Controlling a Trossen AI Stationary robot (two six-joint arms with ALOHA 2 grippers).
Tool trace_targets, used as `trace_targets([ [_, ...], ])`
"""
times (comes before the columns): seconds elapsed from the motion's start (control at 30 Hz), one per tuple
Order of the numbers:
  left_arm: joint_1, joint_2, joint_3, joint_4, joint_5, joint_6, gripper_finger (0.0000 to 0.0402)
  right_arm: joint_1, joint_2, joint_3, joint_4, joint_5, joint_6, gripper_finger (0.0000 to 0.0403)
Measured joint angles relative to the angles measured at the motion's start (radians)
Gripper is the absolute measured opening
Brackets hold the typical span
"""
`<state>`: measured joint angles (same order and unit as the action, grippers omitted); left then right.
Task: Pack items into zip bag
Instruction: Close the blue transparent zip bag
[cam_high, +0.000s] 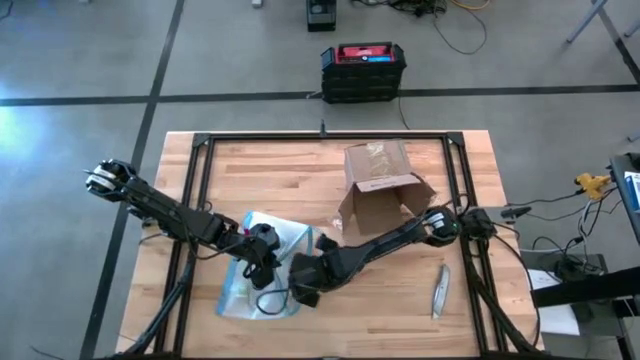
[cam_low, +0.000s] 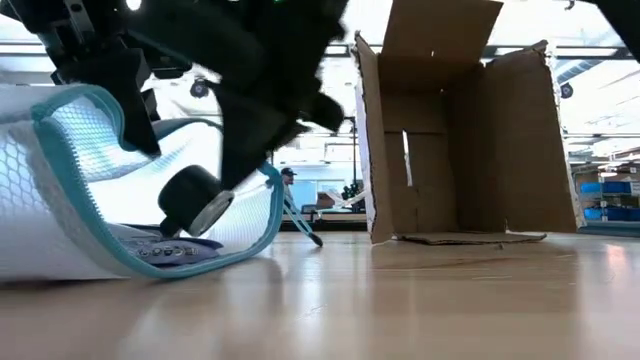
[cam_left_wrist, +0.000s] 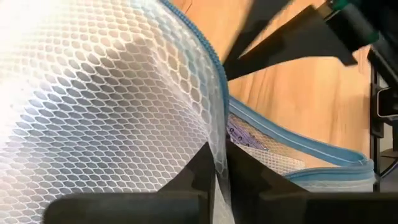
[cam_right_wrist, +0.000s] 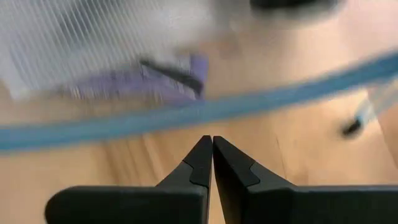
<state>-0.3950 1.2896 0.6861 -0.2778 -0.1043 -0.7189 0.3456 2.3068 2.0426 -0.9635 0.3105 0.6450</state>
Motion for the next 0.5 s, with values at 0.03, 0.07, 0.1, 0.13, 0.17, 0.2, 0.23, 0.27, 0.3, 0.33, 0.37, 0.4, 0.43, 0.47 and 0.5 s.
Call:
trace_targets([
  [0.03,0.000,0.000,0.000,0.007,0.014,0.013,0.0055,0.004,-0.004,0.000,-0.027,-0.013,0.027,0.0000],
  [0.07,-0.001,0.000,0.000,0.016,0.027,0.025,0.0067,0.006,-0.007,-0.004,-0.033,-0.028,0.051,0.0000],
  [0.1,-0.001,0.000,0.000,0.029,0.046,0.039,0.0079,0.006,-0.007,-0.007,-0.023,-0.043,0.068,0.0000],
  [0.13,-0.001,0.000,0.000,0.047,0.066,0.055,0.0092,0.006,-0.009,-0.010,-0.006,-0.046,0.072,0.0000],
  [0.17,0.000,-0.001,0.000,0.065,0.086,0.072,0.0105,0.007,-0.009,-0.015,0.013,-0.043,0.074,0.0000],
  [0.2,-0.001,-0.002,0.000,0.090,0.103,0.088,0.0118,0.008,-0.009,-0.016,0.024,-0.032,0.076,0.0000],
  [0.23,-0.002,-0.002,0.002,0.116,0.121,0.104,0.0130,0.008,-0.009,-0.017,0.036,-0.014,0.077,0.0000],
  [0.27,-0.001,-0.002,0.003,0.138,0.136,0.119,0.0142,0.008,-0.009,-0.016,0.043,0.008,0.078,0.0000],
  [0.3,-0.001,-0.002,0.004,0.159,0.150,0.134,0.0153,0.009,-0.012,-0.016,0.032,0.029,0.082,0.0000],
  [0.33,-0.001,-0.002,0.005,0.174,0.156,0.148,0.0164,0.012,-0.017,-0.018,0.011,0.050,0.089,0.0000],
  [0.37,-0.001,-0.002,0.006,0.182,0.156,0.157,0.0174,0.016,-0.027,-0.023,-0.013,0.067,0.095,0.0000],
  [0.4,-0.001,-0.005,0.006,0.180,0.157,0.159,0.0183,0.020,-0.038,-0.028,-0.043,0.083,0.102,0.0000],
  [0.43,-0.001,-0.008,0.006,0.176,0.157,0.157,0.0190,0.026,-0.052,-0.034,-0.077,0.101,0.113,0.0000],
  [0.47,-0.001,-0.010,0.006,0.176,0.157,0.151,0.0197,0.035,-0.068,-0.043,-0.116,0.117,0.124,0.0000],
  [0.5,-0.001,-0.014,0.006,0.177,0.157,0.149,0.0203,0.042,-0.084,-0.054,-0.146,0.132,0.133,0.0000],
])
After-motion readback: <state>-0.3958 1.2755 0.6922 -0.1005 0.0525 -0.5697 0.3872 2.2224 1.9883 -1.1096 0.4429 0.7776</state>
